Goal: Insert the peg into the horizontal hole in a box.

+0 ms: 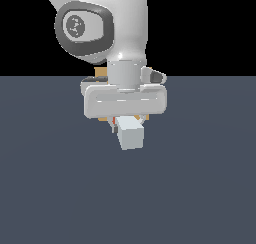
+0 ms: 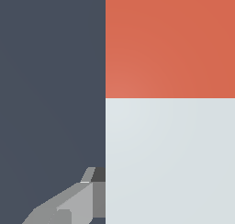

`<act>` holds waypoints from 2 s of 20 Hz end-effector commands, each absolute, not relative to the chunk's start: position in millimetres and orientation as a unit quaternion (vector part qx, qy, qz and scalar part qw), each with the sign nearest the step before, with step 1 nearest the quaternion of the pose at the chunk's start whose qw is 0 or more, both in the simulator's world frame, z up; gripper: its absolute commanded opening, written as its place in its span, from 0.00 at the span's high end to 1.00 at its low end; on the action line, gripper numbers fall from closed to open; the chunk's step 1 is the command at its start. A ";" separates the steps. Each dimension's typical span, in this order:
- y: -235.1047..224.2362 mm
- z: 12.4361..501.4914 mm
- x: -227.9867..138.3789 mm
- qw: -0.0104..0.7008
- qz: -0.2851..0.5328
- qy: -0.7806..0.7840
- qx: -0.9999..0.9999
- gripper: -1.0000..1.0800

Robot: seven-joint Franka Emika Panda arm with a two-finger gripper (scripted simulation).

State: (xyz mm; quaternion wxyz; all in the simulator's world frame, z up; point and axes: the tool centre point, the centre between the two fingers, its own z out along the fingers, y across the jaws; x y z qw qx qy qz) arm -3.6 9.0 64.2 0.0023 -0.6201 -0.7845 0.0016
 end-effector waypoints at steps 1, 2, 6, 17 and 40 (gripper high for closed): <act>21.1 72.6 -10.3 0.000 0.000 -0.771 -0.637 1.00; 25.5 74.7 -13.0 0.000 0.000 -0.766 -0.642 1.00; 40.7 81.8 -21.1 0.000 0.000 -0.750 -0.661 1.00; 60.4 90.4 -28.7 0.000 0.000 -0.731 -0.683 1.00; 107.8 90.9 -32.3 0.000 -0.001 -0.730 -0.683 1.00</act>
